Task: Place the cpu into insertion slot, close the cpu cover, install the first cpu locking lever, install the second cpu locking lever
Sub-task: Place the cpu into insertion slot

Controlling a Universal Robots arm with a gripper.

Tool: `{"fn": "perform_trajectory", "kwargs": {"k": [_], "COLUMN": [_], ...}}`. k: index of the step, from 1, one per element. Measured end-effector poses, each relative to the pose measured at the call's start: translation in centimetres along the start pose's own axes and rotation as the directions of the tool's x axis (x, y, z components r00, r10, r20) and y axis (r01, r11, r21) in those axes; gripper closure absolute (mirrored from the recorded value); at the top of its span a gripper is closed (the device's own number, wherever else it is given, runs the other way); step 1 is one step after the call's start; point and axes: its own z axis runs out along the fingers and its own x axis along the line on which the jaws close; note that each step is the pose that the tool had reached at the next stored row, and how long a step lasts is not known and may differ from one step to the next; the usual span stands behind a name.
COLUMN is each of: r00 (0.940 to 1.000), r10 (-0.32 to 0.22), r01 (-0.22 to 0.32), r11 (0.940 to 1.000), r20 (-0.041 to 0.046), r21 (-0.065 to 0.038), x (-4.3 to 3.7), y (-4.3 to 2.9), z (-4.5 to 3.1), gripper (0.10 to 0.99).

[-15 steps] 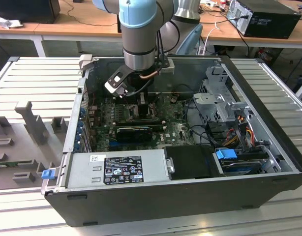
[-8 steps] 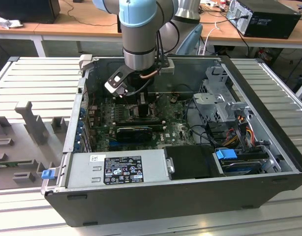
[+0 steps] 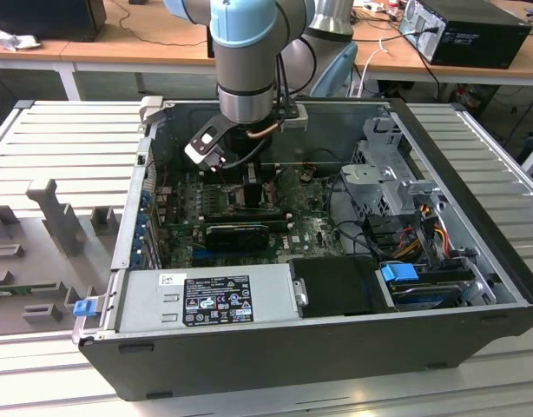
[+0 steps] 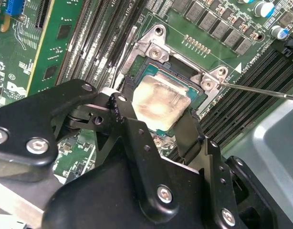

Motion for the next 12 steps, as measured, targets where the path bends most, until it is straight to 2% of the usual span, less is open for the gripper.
{"fn": "perform_trajectory", "kwargs": {"k": [1,10,11,12], "r00": [1.0,1.0,1.0,1.0], "r10": [0.0,0.0,0.0,0.0], "r01": [0.0,0.0,0.0,0.0], "r11": [1.0,1.0,1.0,1.0], "r20": [0.0,0.0015,0.0015,0.0021], "r21": [0.0,0.003,0.003,0.003], "x": [0.01,0.01,0.01,0.01], "y": [0.01,0.16,0.16,0.18], "z": [-0.01,-2.12,-2.23,-2.33], "gripper": [0.482,0.482,0.498,0.565]}}
